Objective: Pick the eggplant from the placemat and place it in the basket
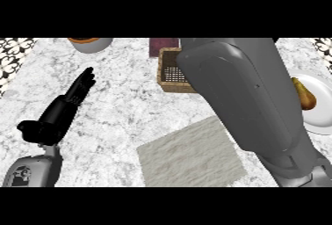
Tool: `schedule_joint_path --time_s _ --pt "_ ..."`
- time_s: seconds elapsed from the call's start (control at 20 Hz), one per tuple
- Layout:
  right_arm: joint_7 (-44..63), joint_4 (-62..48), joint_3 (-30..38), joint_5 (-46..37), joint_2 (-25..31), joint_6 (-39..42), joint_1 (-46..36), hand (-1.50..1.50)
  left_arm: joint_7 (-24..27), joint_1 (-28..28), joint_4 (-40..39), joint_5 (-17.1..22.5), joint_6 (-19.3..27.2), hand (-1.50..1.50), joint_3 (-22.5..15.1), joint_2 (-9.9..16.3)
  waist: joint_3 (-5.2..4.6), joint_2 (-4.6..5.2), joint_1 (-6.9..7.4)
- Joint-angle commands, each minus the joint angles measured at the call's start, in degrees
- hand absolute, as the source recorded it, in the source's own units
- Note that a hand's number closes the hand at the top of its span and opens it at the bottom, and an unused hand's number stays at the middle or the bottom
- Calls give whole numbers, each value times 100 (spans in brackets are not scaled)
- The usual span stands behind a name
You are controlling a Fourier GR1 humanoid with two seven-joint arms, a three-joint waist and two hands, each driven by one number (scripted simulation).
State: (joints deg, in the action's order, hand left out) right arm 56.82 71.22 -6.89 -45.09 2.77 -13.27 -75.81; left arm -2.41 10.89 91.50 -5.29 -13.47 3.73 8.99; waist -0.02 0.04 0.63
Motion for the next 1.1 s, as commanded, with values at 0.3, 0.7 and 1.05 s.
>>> schedule_joint_path --time_s 0.3,0.7,1.05 --pt "-1321 -804 435 6 260 -615 619 150 50 -299 207 132 -149 0 21 4 1 10 18" --pt "-1992 -935 578 -362 181 -1882 1419 150 36 -139 50 30 -66 0 76 35 3 17 18" --pt "-2432 -1507 888 1 281 -1614 699 -150 52 38 -58 1 -51 0 11 -57 0 3 0"
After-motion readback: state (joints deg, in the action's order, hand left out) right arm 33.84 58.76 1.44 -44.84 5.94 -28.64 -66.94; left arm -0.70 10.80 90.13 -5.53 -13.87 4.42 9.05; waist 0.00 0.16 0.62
